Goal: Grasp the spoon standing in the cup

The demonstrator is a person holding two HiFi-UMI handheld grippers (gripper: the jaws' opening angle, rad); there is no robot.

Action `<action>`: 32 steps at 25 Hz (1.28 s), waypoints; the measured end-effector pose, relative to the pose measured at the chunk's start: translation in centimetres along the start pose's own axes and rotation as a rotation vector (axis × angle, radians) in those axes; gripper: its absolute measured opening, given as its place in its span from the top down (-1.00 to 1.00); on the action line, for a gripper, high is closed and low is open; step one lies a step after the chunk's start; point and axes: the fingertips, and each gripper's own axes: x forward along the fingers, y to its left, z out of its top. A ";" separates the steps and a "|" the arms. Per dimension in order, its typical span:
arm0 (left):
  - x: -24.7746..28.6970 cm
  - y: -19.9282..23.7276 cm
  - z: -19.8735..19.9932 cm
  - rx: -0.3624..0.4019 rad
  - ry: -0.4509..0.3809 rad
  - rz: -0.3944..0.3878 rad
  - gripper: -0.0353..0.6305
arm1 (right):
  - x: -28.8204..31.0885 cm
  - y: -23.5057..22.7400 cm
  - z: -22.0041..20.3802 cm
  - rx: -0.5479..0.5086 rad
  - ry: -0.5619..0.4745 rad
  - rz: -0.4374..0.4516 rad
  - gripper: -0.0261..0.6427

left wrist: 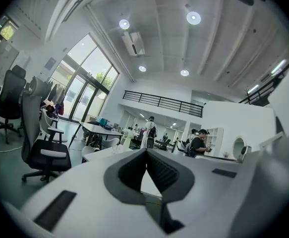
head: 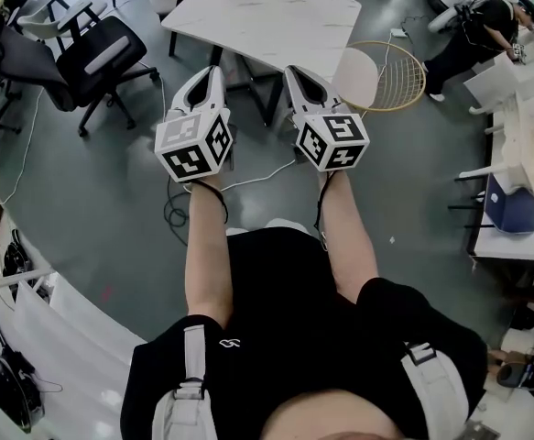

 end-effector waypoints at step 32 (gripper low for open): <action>8.2 0.9 2.3 0.074 -0.002 -0.083 0.85 | 4.0 -10.5 2.9 0.057 -0.121 -0.163 0.90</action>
